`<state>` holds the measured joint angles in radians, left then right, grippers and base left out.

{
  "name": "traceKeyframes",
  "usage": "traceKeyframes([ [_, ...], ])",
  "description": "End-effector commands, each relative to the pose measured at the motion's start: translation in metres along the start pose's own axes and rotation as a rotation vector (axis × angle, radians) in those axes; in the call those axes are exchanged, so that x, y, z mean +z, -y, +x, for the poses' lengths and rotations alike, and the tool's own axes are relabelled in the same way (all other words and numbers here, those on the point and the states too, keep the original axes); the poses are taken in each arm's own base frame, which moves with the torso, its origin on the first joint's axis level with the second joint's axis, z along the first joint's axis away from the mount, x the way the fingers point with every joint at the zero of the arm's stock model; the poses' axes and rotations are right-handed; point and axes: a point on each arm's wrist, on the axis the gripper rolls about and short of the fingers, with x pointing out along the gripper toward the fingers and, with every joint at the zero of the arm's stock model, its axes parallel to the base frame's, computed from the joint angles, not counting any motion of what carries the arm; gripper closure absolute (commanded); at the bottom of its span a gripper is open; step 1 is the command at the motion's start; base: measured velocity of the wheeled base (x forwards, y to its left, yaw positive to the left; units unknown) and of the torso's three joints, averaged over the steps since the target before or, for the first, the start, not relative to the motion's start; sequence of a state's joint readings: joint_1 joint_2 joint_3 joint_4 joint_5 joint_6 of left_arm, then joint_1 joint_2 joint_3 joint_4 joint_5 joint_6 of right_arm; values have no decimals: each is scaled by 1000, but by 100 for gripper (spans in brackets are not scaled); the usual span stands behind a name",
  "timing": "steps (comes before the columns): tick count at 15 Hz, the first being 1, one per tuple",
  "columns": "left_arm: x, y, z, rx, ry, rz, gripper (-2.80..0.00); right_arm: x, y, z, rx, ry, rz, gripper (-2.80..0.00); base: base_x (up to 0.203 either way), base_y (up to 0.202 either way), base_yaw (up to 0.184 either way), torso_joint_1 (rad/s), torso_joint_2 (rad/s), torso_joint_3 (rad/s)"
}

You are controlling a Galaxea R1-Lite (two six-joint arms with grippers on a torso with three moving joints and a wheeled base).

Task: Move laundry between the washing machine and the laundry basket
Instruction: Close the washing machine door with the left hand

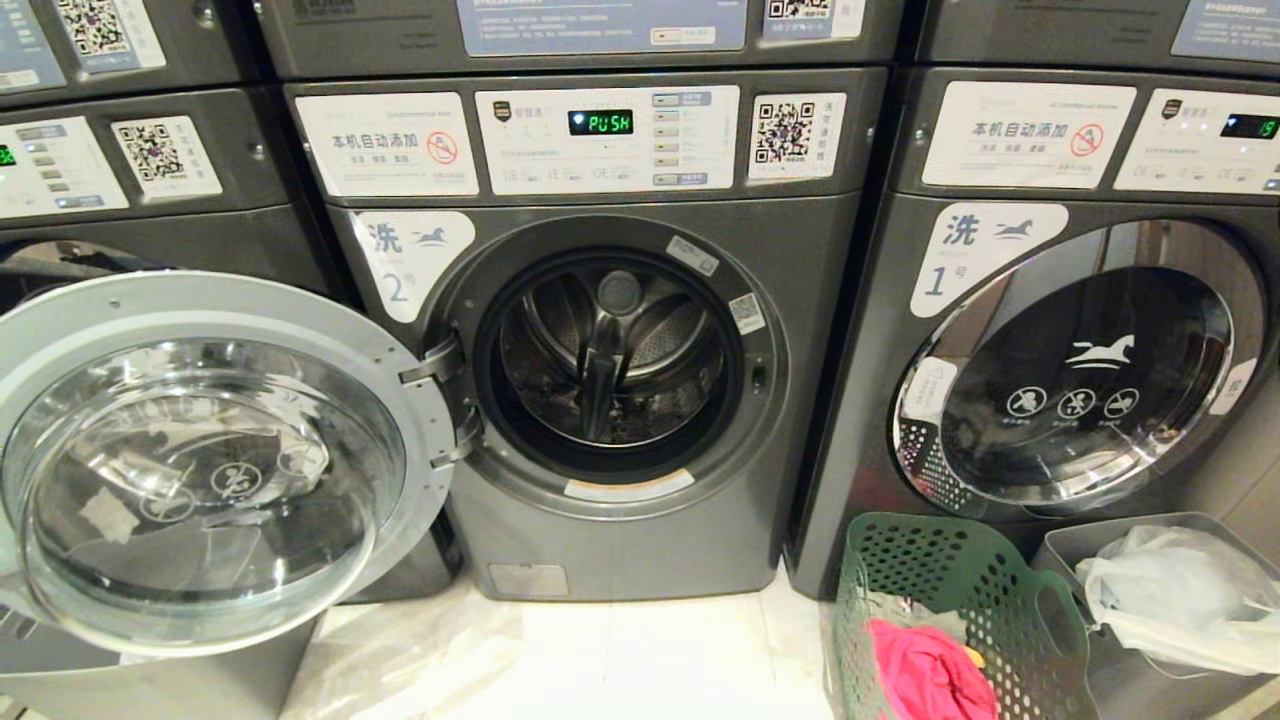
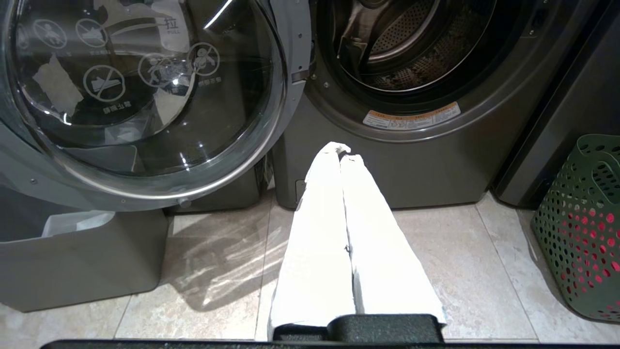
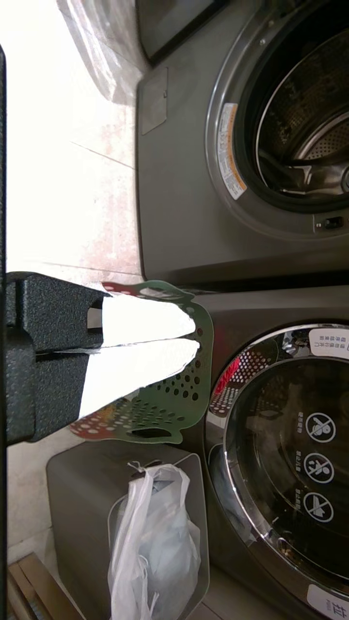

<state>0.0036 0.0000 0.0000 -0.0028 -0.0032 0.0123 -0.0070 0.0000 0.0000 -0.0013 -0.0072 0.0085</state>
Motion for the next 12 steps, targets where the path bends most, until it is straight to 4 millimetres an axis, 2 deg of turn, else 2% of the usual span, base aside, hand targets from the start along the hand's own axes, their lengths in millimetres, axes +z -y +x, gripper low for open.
traceKeyframes([
  [1, 0, 0, 0, 0, 0, 0, 0, 0, 0, 0, -1, -2, 1, 0, 1, 78, 2, 1, 5, 1],
  [8, 0, 0, 0, 5, -1, -15, 0, 0, 0, 0, -1, -2, 0, 0, 0, 179, 1, 1, 1, 3],
  [12, 0, 0, 0, -12, -5, 24, 0, 0, 0, 0, 0, -1, -1, 0, 0, 24, -1, -1, 1, 2],
])
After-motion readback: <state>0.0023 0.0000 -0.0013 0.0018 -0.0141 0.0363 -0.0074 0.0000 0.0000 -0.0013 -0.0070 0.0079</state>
